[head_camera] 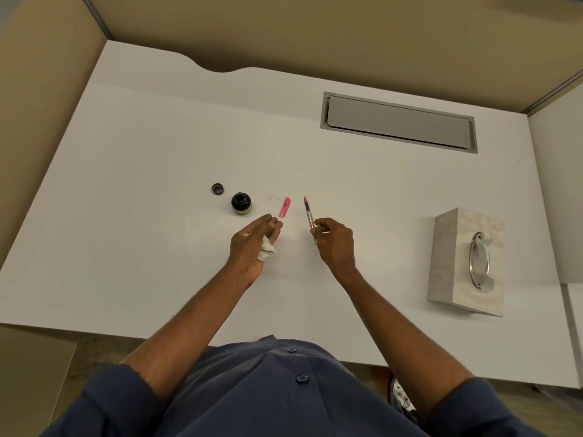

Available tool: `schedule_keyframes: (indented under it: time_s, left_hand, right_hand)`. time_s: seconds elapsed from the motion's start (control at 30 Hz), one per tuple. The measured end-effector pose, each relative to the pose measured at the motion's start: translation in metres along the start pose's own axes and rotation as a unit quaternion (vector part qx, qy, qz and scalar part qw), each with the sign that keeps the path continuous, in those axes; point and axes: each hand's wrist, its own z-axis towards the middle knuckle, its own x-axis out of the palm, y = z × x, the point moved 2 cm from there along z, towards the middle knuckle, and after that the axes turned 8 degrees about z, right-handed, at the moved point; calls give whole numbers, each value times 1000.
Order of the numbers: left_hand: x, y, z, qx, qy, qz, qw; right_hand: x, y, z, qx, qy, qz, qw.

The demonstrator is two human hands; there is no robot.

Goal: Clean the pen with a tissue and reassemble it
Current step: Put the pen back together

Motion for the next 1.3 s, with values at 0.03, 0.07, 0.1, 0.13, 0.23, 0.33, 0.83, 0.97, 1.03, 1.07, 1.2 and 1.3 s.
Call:
schedule_keyframes:
  time_s: [0.03, 0.07, 0.1, 0.13, 0.23, 0.33, 0.83, 0.97, 1.03, 1.07, 1.2, 1.3]
  left_hand:
    - [-1, 0, 1, -2, 1, 0, 1000]
    - [-3, 0, 1, -5, 3, 1, 1000]
    - [-4, 0, 1, -10, 6, 0, 1000]
    - [-5, 0, 1, -18, 9, -3, 1000]
    - [-10, 2, 1, -43, 12, 9, 999]
    - [-15, 5, 2, -62, 5, 23, 998]
    - [-4, 27, 18, -36, -12, 22, 999]
    - [6, 38, 5, -60, 30, 100, 993]
    - [10, 43, -4, -57, 44, 127, 989]
    - [14, 46, -9, -58, 52, 135, 988]
    - [29, 64, -23, -114, 96, 138, 979]
    - [39, 74, -29, -152, 126, 131, 972]
  right_hand:
    - [4, -3, 3, 10, -8, -5, 1000]
    - [8, -4, 6, 19, -13, -12, 1000]
    - [12, -6, 10, 23, -18, -20, 999]
    - [16, -7, 13, 23, -22, -27, 999]
    - [29, -11, 23, 12, -27, -41, 999]
    - [37, -13, 31, 0, -20, -55, 998]
    - [3, 6, -34, -79, 84, 120, 986]
    - [-10, 4, -66, -85, 176, 166, 966]
    - [-16, 0, -73, -87, 205, 169, 960]
    - [-19, -2, -75, -95, 210, 157, 960]
    - [-35, -8, -86, -96, 211, 153, 961]
    - [-46, -11, -97, -128, 180, 112, 969]
